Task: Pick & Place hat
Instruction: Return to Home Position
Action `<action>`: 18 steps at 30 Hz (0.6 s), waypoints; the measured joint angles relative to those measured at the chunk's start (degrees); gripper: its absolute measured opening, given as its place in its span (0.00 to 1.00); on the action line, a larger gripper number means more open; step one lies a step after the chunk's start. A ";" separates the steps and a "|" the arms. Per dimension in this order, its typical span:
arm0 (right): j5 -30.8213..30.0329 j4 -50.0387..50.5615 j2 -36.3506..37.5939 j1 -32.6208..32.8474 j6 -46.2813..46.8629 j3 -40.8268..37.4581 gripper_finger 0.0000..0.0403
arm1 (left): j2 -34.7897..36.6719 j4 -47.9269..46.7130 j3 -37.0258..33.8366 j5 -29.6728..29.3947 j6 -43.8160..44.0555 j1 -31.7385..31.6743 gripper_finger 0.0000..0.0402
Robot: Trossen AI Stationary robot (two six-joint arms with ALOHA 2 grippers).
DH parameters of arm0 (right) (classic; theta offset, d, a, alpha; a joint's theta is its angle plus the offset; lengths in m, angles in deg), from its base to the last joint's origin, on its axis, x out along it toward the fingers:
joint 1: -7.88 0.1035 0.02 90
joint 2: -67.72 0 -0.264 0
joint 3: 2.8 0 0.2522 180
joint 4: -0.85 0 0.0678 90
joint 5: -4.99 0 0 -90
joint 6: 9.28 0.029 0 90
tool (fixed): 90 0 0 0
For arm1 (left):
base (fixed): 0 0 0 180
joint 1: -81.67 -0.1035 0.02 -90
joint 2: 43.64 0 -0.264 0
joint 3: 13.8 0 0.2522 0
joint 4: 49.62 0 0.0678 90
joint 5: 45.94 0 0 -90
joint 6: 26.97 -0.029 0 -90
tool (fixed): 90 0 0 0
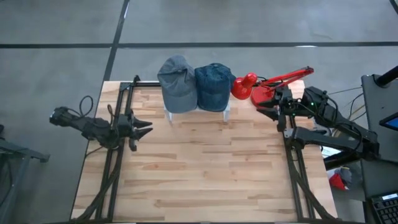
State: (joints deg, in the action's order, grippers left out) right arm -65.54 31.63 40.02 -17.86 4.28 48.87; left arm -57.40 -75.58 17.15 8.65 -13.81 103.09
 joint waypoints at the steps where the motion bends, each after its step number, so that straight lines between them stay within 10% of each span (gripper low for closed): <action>1: 0.02 -0.95 0.89 0.00 0.42 -1.43 0.33 | 0.21 -1.39 0.35 -0.63 0.18 -0.27 0.30; 18: -2.80 -14.75 14.02 -0.04 5.97 -22.15 0.33 | 3.68 1.85 -6.80 -6.44 1.83 -0.73 0.30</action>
State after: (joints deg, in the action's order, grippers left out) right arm -68.34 16.88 54.05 -17.90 10.25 26.72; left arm -53.73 -73.73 10.35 2.21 -11.98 102.36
